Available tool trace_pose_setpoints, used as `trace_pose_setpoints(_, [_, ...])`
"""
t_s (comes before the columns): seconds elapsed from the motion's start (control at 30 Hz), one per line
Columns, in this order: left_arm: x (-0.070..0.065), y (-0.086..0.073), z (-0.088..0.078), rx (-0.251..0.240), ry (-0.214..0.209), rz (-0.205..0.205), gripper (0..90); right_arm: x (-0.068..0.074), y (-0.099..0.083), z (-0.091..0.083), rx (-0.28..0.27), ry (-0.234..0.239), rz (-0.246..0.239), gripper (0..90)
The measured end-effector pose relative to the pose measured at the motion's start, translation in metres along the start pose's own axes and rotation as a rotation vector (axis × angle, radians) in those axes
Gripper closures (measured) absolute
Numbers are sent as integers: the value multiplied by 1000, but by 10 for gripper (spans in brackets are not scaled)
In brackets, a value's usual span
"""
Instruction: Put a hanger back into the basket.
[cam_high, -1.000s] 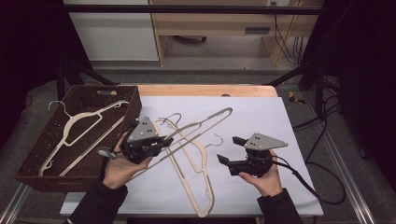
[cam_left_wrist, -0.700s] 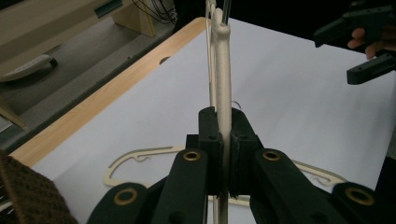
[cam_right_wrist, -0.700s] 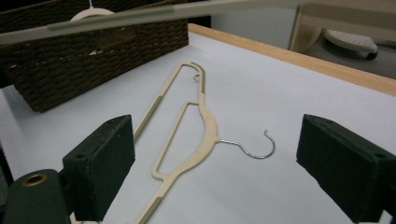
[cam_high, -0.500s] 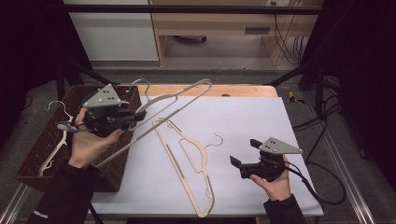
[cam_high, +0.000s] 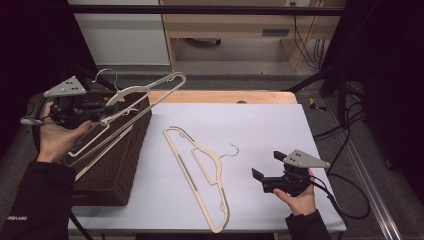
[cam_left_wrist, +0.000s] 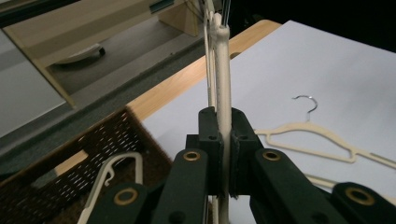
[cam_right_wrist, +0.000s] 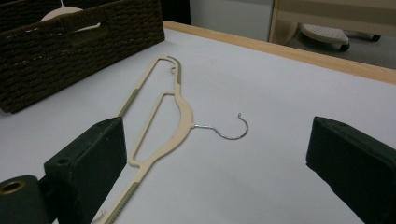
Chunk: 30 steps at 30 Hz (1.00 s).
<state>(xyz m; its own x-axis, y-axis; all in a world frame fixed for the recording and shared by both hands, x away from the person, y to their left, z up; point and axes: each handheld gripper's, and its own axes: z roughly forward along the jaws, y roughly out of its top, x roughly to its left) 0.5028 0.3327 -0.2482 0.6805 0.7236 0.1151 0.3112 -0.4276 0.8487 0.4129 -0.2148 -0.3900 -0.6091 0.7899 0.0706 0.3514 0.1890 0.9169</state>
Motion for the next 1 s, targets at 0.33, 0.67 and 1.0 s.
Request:
trace_pose_setpoints(0.33, [45,-41,-15,12,53,-88,862,1,-1,2,17,1,-6,51])
trace_pose_setpoints(0.67, [74,-86,-23,42,77,-181,862,1,-2,5,24,0,-5,50])
trace_pose_setpoints(1.0, [71,-115,-16,99,46,-231,861,1,-2,6,31,3,-4,48])
